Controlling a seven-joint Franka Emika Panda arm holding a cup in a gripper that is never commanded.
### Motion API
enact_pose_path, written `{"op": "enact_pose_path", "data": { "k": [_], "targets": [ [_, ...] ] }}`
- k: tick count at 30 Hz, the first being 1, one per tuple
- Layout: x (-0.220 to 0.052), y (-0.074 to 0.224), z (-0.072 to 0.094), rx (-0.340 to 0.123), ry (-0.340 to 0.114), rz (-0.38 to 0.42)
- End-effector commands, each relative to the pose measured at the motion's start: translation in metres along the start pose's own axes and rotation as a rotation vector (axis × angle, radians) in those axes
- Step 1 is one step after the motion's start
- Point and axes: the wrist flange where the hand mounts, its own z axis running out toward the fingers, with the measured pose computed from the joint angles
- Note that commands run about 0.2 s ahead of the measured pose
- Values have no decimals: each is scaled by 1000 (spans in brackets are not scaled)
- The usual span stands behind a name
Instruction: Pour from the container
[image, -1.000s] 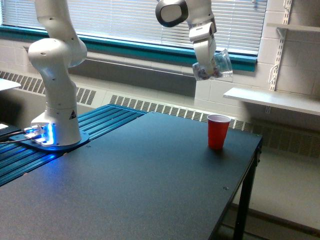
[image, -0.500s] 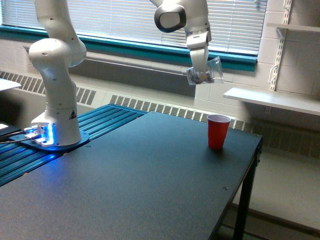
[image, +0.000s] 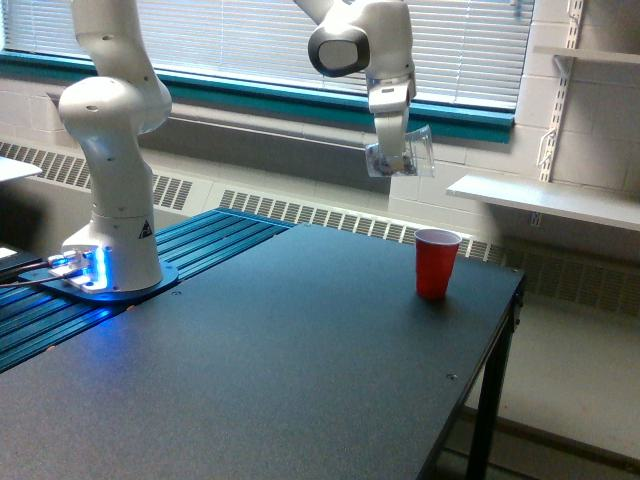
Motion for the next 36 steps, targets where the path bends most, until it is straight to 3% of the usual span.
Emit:
{"op": "enact_pose_path", "data": {
  "k": [1,16,27,36],
  "targets": [
    [-7,-2,10,-5,-27,0],
    [-10,-5,28,-30,-65,29],
    [-13,5,50,-70,-100,10],
    [-10,5,64,-87,-105,21]
  ]
}}
